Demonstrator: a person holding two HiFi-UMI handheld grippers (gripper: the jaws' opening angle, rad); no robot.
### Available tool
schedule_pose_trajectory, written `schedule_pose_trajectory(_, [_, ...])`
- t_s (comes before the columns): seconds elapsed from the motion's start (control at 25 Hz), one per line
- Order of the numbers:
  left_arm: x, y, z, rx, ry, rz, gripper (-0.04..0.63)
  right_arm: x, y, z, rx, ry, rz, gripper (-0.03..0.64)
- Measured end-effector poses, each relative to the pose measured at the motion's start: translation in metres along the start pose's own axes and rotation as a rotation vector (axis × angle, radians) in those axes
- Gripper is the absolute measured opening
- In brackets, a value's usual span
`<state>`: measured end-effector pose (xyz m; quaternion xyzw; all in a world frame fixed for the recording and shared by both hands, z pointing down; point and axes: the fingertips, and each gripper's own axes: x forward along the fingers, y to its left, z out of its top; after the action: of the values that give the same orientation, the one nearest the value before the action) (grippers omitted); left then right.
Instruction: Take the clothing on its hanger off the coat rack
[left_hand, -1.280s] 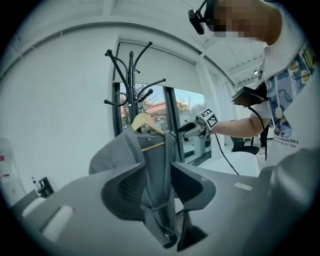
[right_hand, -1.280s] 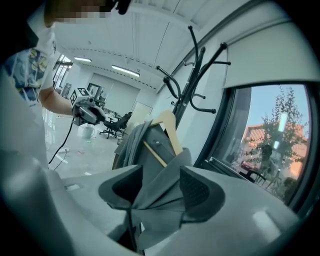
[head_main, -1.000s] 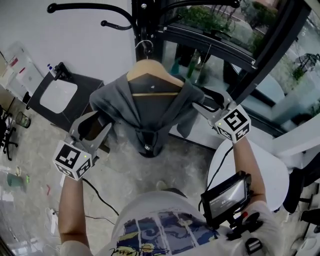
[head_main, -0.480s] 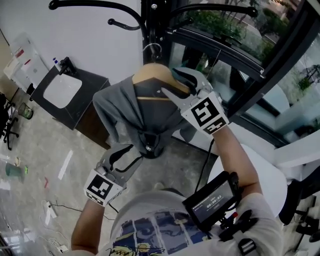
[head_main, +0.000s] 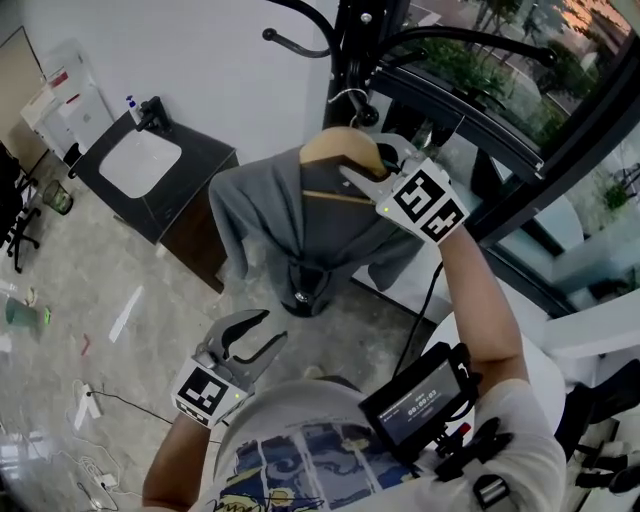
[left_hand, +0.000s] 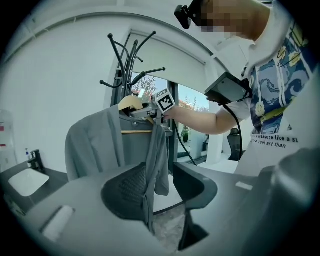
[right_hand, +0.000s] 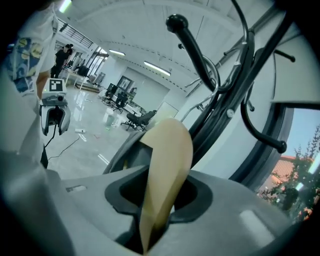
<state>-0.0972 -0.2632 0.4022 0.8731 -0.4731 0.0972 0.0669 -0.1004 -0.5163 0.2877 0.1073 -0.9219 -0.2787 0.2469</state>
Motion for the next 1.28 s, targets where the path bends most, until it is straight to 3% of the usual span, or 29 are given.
schedule_pose_trajectory(0.04, [-0.002,0.000,-0.002,-0.002,0.001,0.005,0.173,0.000,0.000,0.000,0.001,-0.001,0.005,0.078])
schedule_pose_trajectory(0.44, [-0.017,-0.002,-0.016,-0.018,0.020,-0.004,0.172,-0.003,0.009,0.001,0.101,-0.004,0.107,0.014])
schedule_pose_trajectory(0.72, [-0.019,-0.012,-0.020,-0.025,0.018,-0.028,0.167,-0.014,0.012,0.011,0.122,-0.028,0.160,0.005])
schedule_pose_trajectory(1.28, [-0.055,-0.023,-0.031,-0.054,-0.008,-0.035,0.160,-0.055,0.001,0.056,0.117,-0.025,0.145,0.005])
